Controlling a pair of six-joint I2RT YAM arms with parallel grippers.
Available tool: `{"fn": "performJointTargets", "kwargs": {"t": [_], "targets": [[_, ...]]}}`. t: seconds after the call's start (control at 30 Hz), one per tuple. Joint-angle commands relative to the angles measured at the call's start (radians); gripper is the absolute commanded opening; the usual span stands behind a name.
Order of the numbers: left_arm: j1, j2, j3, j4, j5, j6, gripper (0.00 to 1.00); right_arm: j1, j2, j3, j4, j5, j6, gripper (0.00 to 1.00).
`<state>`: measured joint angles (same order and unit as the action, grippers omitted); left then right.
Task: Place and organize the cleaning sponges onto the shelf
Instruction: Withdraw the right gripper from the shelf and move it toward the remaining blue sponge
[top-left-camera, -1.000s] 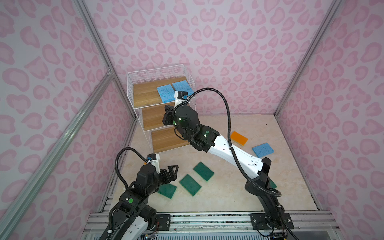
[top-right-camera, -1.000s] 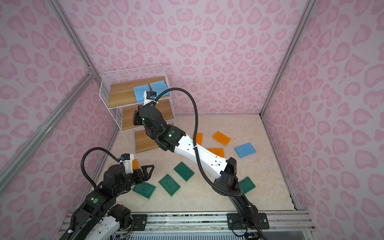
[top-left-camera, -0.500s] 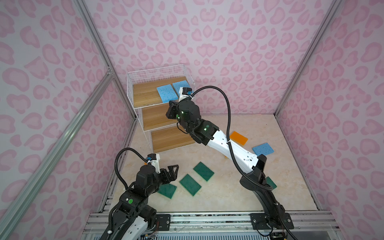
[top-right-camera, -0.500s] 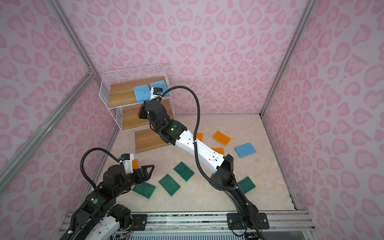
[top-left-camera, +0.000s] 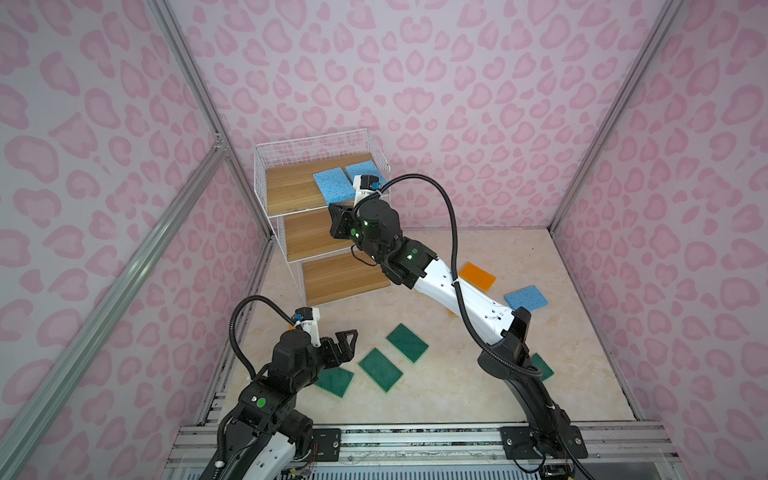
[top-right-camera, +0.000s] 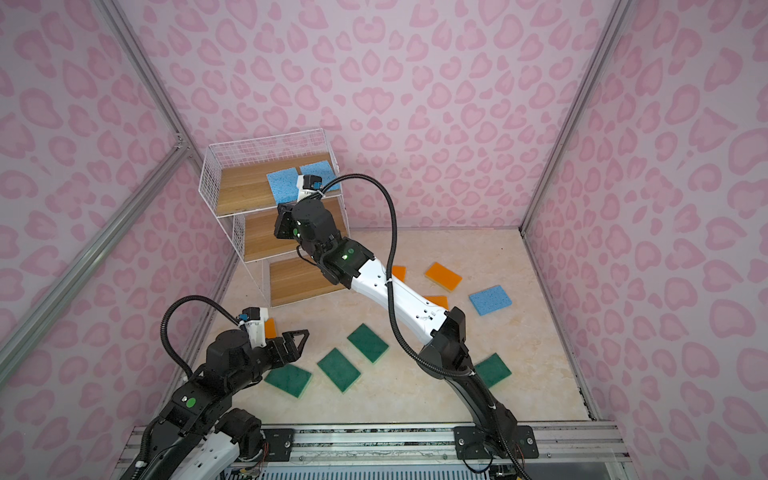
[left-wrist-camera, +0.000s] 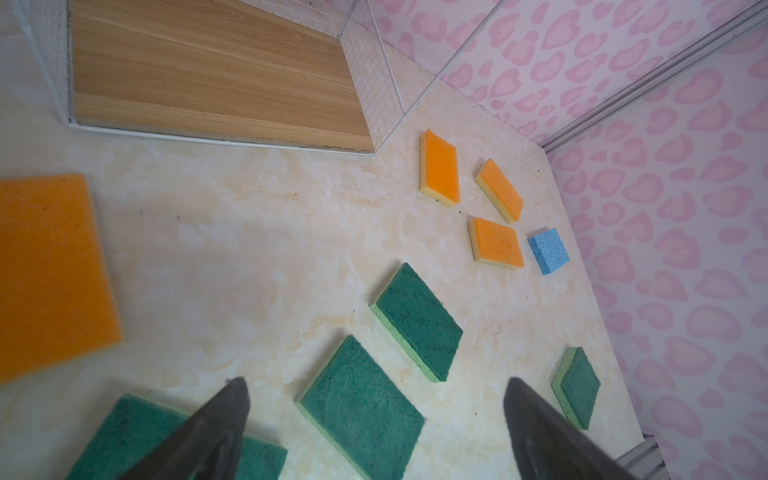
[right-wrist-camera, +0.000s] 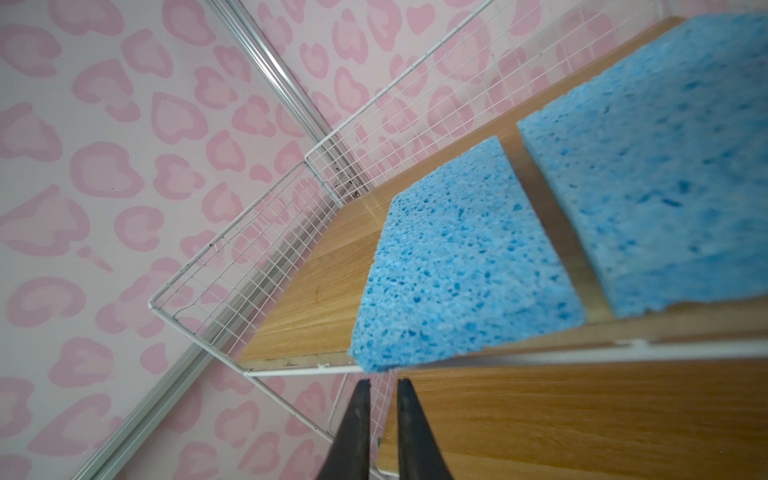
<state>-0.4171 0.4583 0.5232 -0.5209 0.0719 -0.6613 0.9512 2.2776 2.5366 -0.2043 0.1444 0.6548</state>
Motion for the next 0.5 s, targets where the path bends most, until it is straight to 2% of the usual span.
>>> {"fn": "performJointTargets", "kwargs": {"t": [0.0,0.07,0.13,0.3,0.47], "targets": [[0.001,0.012,0.007,0.037,0.022,0.001,0.96,-0.005,0.001,-0.016,0.012,-0.063,-0.006,0.26],[0.001,0.025,0.016,0.038,0.028,0.013,0.96,-0.004,-0.043,-0.087,0.023,-0.099,-0.021,0.34],[0.001,0.037,0.026,0.042,0.029,0.024,0.96,-0.005,-0.121,-0.223,0.069,-0.127,-0.029,0.4],[-0.021,0.087,0.041,0.083,0.036,0.021,0.97,-0.008,-0.424,-0.73,0.33,-0.137,-0.038,0.5],[-0.15,0.181,0.057,0.145,-0.06,-0.005,0.97,-0.071,-0.661,-1.028,0.268,-0.121,-0.041,0.58]]}}
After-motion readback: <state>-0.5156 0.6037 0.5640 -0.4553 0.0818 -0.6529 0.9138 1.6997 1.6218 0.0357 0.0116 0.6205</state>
